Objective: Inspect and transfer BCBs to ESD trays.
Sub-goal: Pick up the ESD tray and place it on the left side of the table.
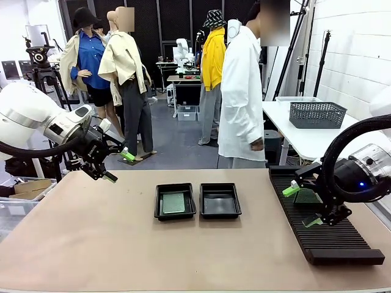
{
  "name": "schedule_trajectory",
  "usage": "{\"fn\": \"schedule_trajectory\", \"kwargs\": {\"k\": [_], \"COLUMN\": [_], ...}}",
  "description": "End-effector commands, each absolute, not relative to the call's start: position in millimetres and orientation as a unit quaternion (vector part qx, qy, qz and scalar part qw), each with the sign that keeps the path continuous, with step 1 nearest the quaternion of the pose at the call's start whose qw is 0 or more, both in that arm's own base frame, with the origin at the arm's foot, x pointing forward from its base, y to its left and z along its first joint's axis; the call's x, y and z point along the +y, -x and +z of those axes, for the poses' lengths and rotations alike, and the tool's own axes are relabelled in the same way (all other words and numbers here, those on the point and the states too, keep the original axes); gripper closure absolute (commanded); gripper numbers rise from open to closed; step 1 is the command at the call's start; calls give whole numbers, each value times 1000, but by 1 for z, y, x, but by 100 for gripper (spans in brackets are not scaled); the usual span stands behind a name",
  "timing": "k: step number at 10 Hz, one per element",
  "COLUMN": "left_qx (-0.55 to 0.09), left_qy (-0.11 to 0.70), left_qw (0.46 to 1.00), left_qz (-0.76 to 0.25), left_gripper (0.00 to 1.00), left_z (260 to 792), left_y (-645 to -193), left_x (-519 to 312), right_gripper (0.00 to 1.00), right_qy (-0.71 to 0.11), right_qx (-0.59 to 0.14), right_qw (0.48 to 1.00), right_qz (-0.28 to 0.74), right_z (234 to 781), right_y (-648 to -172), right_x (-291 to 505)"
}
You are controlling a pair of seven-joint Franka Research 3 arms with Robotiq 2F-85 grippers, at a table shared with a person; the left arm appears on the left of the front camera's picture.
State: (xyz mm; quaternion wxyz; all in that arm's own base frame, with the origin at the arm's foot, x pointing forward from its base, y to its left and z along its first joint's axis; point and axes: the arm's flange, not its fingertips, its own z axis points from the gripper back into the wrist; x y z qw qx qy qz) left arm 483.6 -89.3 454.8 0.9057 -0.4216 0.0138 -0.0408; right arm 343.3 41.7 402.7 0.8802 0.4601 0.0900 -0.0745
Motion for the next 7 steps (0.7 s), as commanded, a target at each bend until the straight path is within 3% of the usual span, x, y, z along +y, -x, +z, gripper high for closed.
{"fn": "schedule_trajectory", "kwargs": {"k": [1,7], "left_qx": [6,6], "left_qy": [422,422], "left_qw": [906,906], "left_qz": [-41,-41], "left_gripper": [0,0], "left_z": [455,455], "left_y": [-483,-483], "left_x": [-90,-90], "right_gripper": [0,0], "right_qy": [-460,-558], "right_qx": [90,65], "right_qw": [880,825], "right_qz": [-75,-66], "right_z": [403,401], "right_y": [-343,-394], "right_x": [42,-45]}}
